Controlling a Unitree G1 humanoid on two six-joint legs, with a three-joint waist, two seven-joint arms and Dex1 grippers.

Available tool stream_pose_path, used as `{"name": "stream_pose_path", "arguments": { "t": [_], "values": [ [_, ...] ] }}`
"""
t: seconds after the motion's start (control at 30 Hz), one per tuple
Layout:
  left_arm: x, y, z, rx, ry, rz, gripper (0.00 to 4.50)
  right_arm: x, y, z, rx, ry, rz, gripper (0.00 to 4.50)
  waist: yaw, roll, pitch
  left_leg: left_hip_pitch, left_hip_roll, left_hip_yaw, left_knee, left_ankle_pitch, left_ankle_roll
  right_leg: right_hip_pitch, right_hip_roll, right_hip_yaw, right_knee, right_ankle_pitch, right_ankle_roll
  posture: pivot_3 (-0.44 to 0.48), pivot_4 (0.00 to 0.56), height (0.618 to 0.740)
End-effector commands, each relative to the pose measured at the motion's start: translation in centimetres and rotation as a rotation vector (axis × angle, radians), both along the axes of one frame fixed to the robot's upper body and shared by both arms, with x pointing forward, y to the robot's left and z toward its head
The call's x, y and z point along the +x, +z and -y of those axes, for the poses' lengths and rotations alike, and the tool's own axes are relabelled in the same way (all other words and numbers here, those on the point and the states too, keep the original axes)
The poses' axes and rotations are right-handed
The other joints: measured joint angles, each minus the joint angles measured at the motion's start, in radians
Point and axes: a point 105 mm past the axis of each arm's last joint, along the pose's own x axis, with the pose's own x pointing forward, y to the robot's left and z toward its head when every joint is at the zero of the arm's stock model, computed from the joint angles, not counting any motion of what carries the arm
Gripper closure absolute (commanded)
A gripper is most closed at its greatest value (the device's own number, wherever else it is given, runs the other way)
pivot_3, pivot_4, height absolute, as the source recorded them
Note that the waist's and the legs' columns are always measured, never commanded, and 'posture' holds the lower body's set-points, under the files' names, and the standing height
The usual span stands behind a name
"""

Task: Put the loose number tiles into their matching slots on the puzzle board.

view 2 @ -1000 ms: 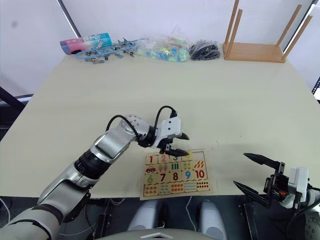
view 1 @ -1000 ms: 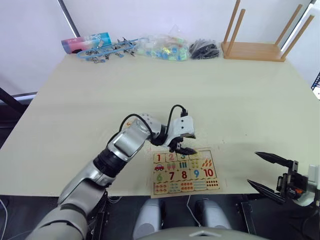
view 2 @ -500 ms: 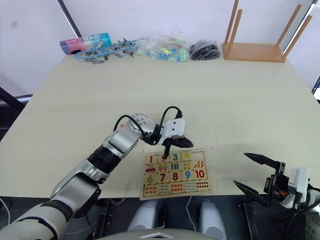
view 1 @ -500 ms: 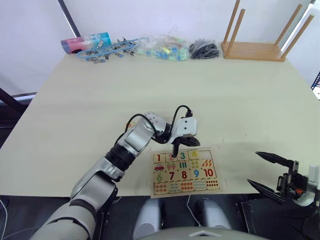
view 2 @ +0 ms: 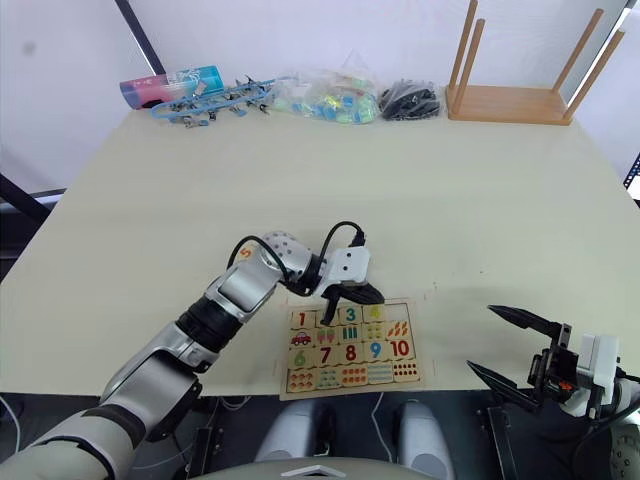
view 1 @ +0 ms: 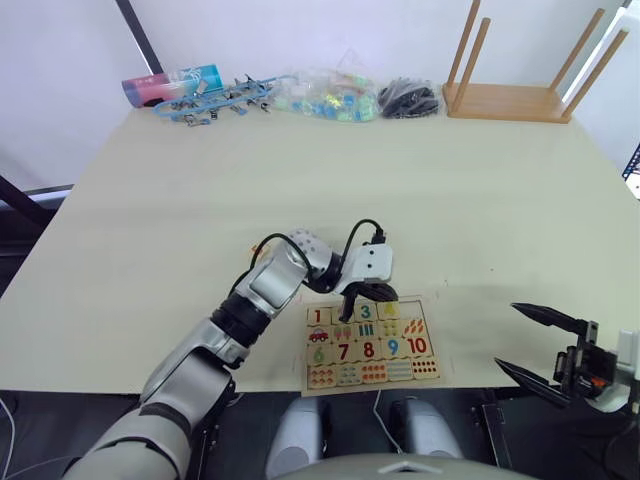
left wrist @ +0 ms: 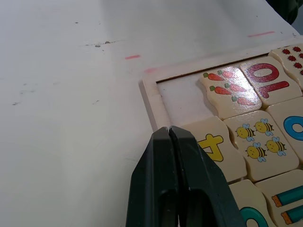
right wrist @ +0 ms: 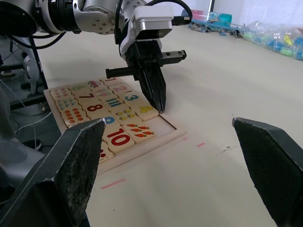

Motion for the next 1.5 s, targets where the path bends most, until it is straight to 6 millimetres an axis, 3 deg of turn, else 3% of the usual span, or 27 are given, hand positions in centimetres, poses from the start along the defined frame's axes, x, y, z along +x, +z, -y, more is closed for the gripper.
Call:
{"name": "stream_pose_path", "arguments": {
  "t": [0.03, 0.67, 1.0, 1.23, 1.5],
  "values": [
    [-0.6, 0.3, 0.2, -0.006, -0.036, 0.028, 4.45, -0.1, 0.4, 0.2, -0.01, -0.004, 0.023, 0.0, 0.0, 0.0, 0.0, 0.0, 0.0, 0.0, 0.0, 0.0, 0.0, 0.0, 0.0, 0.0, 0.0, 0.0, 0.0, 0.0, 0.15, 0.737],
    [-0.5, 0.4, 0.2, -0.012, -0.029, 0.032, 4.45, 0.1, 0.2, 0.3, -0.015, -0.001, 0.019, 0.0, 0.0, 0.0, 0.0, 0.0, 0.0, 0.0, 0.0, 0.0, 0.0, 0.0, 0.0, 0.0, 0.0, 0.0, 0.0, 0.0, 0.15, 0.737],
    [0.3, 3.8, 0.4, -0.181, 0.022, 0.012, 4.45, 0.1, 0.2, 0.3, -0.002, -0.011, 0.019, 0.0, -0.001, 0.0, 0.0, 0.0, 0.0, 0.0, 0.0, 0.0, 0.0, 0.0, 0.0, 0.0, 0.0, 0.0, 0.0, 0.0, 0.15, 0.737],
    [-0.1, 4.4, -2.6, -0.285, 0.109, -0.029, 4.45, 0.4, 0.2, 0.7, 0.014, -0.035, 0.013, 0.0, -0.002, 0.0, 0.0, 0.001, 0.0, 0.0, 0.0, 0.0, 0.0, 0.0, 0.0, 0.0, 0.0, 0.0, 0.0, 0.0, 0.15, 0.737],
    [0.4, 4.4, -9.0, -0.411, 0.358, -0.058, 4.45, 1.1, 0.1, 1.5, 0.025, -0.092, 0.006, 0.0, -0.002, 0.0, 0.0, 0.001, 0.001, -0.001, 0.0, 0.0, 0.0, 0.0, 0.0, 0.0, 0.0, 0.0, 0.0, 0.0, 0.15, 0.737]
  ]
}}
